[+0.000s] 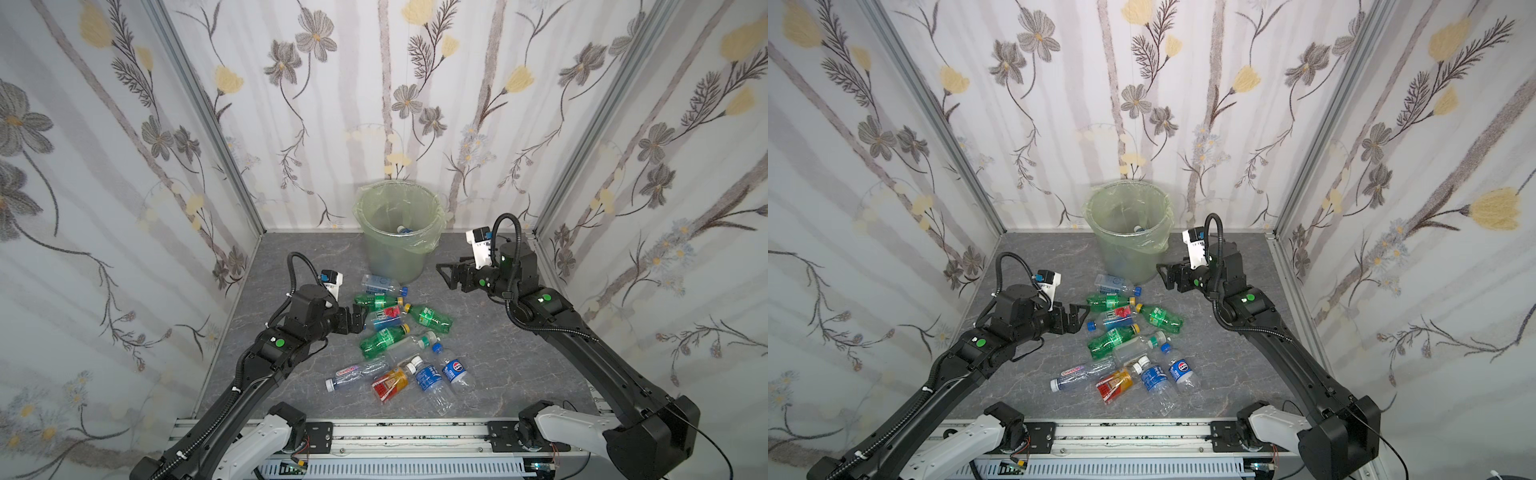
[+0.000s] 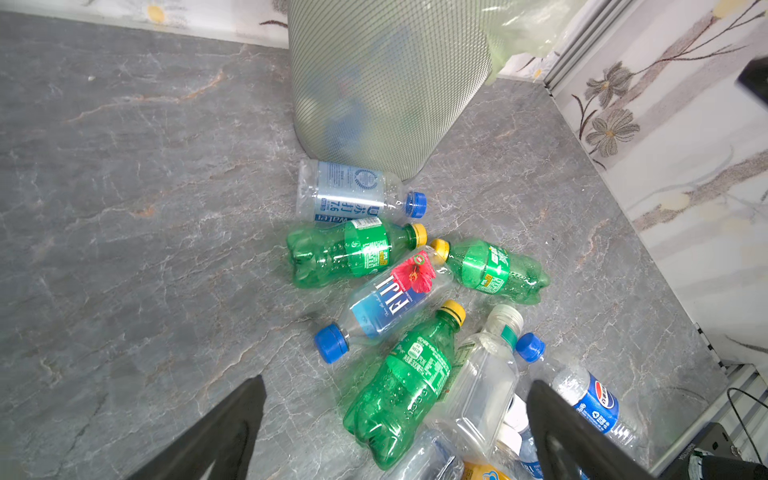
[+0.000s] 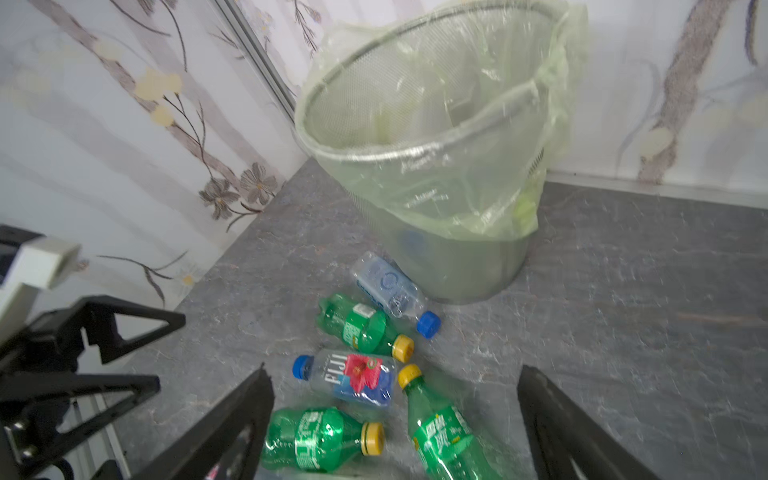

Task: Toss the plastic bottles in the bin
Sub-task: 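Move the right gripper to a yellow-capped green bottle and grasp it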

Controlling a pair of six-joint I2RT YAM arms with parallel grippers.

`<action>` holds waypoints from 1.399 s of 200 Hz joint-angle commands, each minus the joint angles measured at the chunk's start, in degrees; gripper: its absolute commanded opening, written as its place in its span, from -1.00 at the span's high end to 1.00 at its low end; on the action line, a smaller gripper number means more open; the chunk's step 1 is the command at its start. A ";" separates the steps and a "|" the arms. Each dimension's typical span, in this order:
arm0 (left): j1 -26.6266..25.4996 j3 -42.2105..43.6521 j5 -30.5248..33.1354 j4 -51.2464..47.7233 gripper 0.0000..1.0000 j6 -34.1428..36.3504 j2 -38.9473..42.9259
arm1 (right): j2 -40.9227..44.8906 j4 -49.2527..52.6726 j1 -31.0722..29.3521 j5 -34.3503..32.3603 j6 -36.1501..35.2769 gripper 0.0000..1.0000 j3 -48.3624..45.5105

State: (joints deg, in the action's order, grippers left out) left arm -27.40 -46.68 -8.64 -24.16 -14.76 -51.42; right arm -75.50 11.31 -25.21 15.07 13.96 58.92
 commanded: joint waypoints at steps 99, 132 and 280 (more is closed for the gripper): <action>-0.06 -3.26 -0.87 -0.53 -1.00 10.90 1.47 | -18.56 1.30 -0.55 3.06 -6.38 -0.70 -8.55; -0.03 -2.06 -0.59 -0.54 -1.00 9.52 3.56 | -22.53 -1.97 -0.98 3.39 -5.44 -0.69 -8.05; -0.04 2.71 3.18 -0.62 -1.00 5.85 8.80 | -32.41 -2.48 -2.29 -9.71 0.41 0.00 -5.49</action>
State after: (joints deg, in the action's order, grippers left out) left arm -27.44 -44.23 -7.29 -25.12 -7.79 -42.54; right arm -108.38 9.41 -28.14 11.27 12.01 54.19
